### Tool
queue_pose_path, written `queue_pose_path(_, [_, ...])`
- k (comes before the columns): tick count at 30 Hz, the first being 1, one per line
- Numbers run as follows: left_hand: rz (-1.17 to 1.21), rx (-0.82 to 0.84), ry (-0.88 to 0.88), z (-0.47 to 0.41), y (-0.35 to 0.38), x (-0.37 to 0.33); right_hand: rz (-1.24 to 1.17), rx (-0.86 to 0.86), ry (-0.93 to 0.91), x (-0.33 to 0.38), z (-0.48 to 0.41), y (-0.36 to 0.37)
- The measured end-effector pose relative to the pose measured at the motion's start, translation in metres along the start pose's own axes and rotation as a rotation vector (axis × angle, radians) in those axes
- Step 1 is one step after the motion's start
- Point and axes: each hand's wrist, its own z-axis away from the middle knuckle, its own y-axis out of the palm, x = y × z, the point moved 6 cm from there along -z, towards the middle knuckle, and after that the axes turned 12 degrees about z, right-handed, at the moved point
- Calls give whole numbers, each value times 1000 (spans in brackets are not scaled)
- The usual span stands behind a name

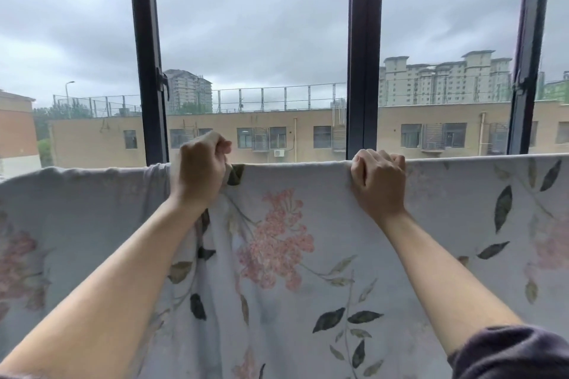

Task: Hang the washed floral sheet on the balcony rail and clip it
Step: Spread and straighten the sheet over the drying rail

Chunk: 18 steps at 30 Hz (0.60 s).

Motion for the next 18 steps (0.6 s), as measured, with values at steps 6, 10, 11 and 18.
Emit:
queue_pose_path(6, [-211,50,123,20,-21,20,11,-4,9,-3,-1,6])
queue_pose_path(10, [-256,0,128,26,-29,19,5,-32,4,7,1,3])
queue_pose_path(11, [-261,-8,117,27,-30,19,4,-33,4,8,1,3])
queue_pose_path(18, [-250,-77,74,29,-27,24,17,13,18,9,-3,1])
